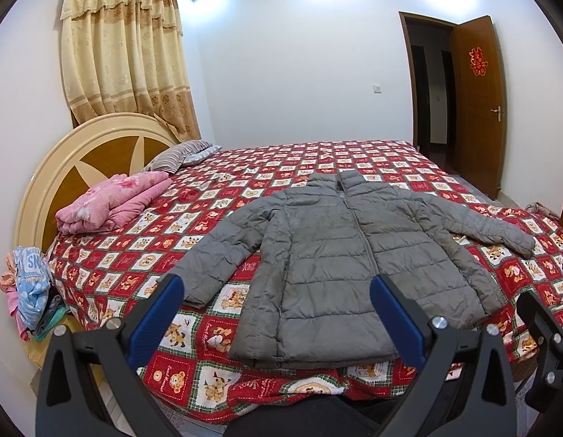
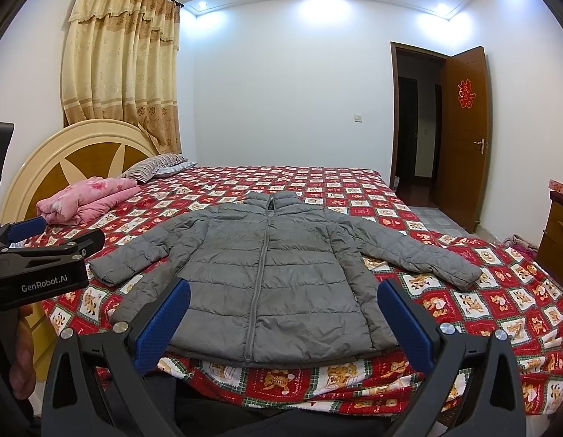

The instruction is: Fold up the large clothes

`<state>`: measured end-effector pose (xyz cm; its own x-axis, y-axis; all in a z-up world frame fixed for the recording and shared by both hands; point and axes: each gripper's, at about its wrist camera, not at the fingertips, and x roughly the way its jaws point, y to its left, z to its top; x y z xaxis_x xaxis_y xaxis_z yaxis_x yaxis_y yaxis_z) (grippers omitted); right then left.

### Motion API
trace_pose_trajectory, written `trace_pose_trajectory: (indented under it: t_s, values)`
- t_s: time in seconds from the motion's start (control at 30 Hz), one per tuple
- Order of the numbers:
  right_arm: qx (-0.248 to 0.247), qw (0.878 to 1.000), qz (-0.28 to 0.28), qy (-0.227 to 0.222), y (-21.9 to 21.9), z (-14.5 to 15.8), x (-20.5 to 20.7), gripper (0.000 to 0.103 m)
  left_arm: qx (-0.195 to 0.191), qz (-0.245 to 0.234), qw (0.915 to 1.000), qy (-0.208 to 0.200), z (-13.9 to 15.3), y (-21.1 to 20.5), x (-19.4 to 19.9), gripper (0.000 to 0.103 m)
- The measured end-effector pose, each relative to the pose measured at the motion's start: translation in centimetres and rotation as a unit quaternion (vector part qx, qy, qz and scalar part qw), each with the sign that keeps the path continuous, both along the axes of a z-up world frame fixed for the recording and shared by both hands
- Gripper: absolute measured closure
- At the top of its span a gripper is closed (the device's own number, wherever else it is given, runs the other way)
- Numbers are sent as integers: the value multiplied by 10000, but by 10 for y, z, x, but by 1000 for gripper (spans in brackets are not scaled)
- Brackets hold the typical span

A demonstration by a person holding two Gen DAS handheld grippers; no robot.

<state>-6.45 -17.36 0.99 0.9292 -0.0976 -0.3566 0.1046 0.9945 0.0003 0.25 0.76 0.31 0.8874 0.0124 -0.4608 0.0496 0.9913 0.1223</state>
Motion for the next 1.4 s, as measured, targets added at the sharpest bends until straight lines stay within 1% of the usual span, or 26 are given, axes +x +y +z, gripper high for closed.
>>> trace_pose_trajectory:
  t_s: [1.13,1.23,1.33,1.4]
  values:
    - [36,10000,55,33,1,-1,1,1,8,-17,10000,-29,3,3,0,0]
    - [182,9998,56,114,-10,-7,11,1,28,-5,10000,-17,4,7,9,0]
    - [388,9990,-100,221,-32,-17,29,1,148,59,9999,35,-3,8,30,0]
    - [389,9983,-276,325,-44,-26,40,1,164,59,9998,112,-11,7,42,0]
